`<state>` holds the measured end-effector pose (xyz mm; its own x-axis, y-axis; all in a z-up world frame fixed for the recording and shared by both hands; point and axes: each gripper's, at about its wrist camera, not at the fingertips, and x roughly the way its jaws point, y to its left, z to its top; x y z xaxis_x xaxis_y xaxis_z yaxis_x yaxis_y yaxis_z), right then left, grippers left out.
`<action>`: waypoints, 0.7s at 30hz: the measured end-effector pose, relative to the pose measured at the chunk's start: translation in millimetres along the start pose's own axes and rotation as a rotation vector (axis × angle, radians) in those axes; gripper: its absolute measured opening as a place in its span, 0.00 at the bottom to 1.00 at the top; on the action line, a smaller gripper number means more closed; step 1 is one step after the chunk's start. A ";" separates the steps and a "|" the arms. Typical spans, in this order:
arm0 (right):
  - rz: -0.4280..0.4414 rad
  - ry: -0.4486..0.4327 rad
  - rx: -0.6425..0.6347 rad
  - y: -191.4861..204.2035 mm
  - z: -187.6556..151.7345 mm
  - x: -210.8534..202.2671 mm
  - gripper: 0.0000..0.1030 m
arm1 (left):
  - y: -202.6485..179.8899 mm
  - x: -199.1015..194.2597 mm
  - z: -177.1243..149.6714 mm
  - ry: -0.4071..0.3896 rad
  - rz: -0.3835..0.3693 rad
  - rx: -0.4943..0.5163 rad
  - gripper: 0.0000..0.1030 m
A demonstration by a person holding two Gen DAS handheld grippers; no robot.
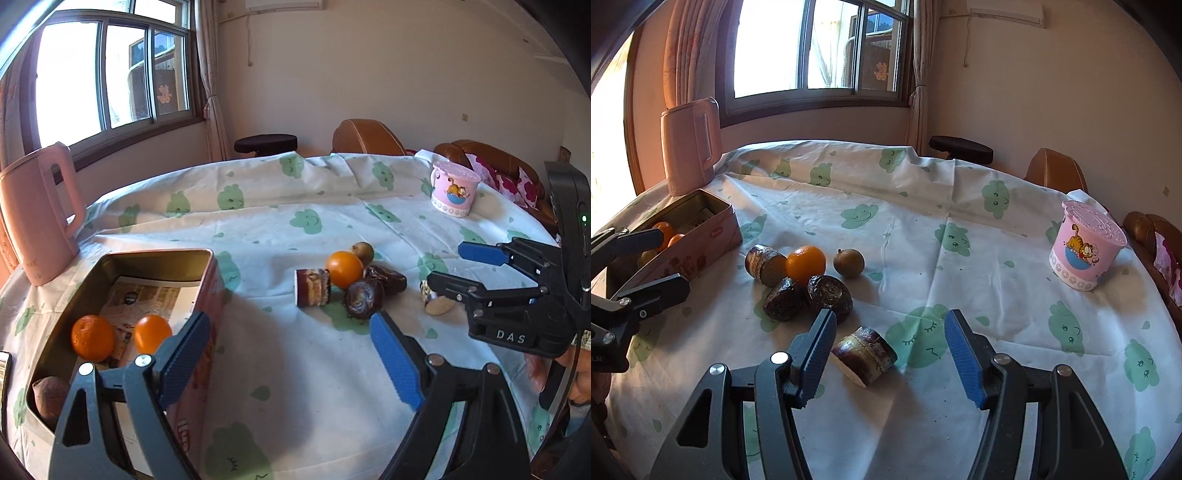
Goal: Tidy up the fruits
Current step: 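Grasp a small labeled brown jar with the right tool while the left tool reaches toward the dates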
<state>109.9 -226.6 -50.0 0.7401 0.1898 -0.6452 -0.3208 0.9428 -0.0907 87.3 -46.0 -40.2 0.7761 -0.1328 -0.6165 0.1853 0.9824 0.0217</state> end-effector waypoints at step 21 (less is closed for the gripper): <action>-0.012 0.091 0.088 -18.0 -2.3 16.9 0.43 | -32.5 39.4 5.6 0.112 -0.123 0.050 0.62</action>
<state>126.9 -241.0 -61.1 0.6855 0.1565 -0.7111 -0.2563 0.9660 -0.0344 115.2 -83.9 -60.7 0.6739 -0.2333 -0.7010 0.3069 0.9515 -0.0217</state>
